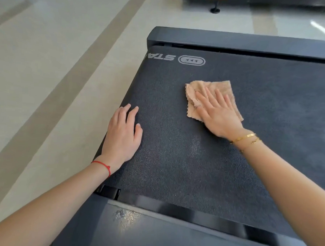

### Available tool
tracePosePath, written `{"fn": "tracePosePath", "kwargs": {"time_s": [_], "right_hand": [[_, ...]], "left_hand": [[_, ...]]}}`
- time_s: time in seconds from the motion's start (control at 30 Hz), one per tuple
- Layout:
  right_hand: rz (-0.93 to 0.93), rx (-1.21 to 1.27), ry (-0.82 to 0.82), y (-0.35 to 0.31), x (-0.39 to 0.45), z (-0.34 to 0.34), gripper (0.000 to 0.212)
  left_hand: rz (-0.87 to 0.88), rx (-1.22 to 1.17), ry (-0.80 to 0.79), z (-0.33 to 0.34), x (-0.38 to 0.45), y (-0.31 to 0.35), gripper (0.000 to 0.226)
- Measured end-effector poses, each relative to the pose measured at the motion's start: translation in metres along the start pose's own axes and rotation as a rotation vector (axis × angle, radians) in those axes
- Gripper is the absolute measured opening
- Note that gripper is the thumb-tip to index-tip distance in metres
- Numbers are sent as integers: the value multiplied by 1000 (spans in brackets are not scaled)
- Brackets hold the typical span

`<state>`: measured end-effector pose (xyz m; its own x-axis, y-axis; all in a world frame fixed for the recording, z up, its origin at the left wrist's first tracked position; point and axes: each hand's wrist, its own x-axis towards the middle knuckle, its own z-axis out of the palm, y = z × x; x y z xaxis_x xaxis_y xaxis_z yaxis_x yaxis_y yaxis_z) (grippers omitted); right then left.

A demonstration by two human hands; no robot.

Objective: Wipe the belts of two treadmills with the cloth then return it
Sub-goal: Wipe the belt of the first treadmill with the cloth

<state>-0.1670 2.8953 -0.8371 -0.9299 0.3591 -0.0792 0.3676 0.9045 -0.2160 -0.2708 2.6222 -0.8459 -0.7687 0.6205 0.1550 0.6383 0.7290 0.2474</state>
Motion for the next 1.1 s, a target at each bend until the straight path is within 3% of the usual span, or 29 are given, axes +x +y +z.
{"fn": "tracePosePath", "kwargs": {"time_s": [0.07,0.2,0.3,0.4,0.57,0.63,0.83,1.0,1.1], "right_hand": [[-48,29,-5,-23,-20,6,54],[-328,-9,-41,-58,-100,25,54],[-389,3,-61,-62,-145,32,56],[-329,-14,-37,-45,-138,26,55],[42,-10,3,-25,-85,12,55],[40,-9,-4,-34,-89,14,55],[-203,-6,-54,-76,-171,32,56],[-145,19,-32,-66,-205,30,54],[-4,-4,-13,-26,-193,19,54]], "left_hand": [[2,0,1,0,0,1,49],[13,0,8,1,-1,1,49],[10,-13,6,1,-2,0,48],[16,-16,0,1,-3,0,48],[80,-9,-23,-1,-4,1,48],[86,-9,-36,-1,-4,1,48],[47,-35,-94,2,-3,15,51],[131,-45,-119,12,1,48,51],[151,-51,-135,19,5,66,51]]}}
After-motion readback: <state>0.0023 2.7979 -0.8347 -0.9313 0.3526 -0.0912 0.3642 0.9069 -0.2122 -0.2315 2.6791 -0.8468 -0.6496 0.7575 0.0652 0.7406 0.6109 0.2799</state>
